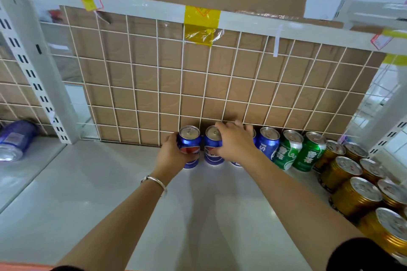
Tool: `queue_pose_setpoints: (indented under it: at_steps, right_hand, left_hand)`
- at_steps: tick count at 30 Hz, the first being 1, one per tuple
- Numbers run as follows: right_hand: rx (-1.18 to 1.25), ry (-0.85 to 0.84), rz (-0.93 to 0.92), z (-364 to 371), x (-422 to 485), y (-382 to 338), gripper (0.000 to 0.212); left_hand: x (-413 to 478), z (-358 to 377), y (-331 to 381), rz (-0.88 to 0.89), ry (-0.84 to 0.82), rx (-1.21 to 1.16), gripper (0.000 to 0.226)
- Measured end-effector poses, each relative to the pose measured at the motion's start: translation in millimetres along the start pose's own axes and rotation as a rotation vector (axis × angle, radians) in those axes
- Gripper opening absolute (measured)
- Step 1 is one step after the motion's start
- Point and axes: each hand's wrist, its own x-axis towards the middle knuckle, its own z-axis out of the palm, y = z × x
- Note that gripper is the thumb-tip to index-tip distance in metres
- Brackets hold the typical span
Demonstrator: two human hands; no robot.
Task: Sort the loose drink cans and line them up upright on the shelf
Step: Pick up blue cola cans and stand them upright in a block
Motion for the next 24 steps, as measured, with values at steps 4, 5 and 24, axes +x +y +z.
queue_pose_setpoints:
  at_steps: [4, 5, 24]
  right_hand:
    - [-0.106, -0.047, -0.011, -7.7, 16.3, 10.3, 0.063]
    - [-0.118, -0.061, -0.023, -8.1, 18.9, 10.5, 0.064]
    - [0.067, -0.118, -0.028, -5.4, 4.3, 50.2, 0.087]
  left_hand:
    - [16.2, 8.9, 7.8, 0.016, -0.004, 0.029, 0.072]
    - [19.2, 10.9, 9.1, 0.029, -0.01, 0.049, 0.074]
    - [12.1, 14.1, 7.2, 0.029, 0.005, 0.039, 0.086]
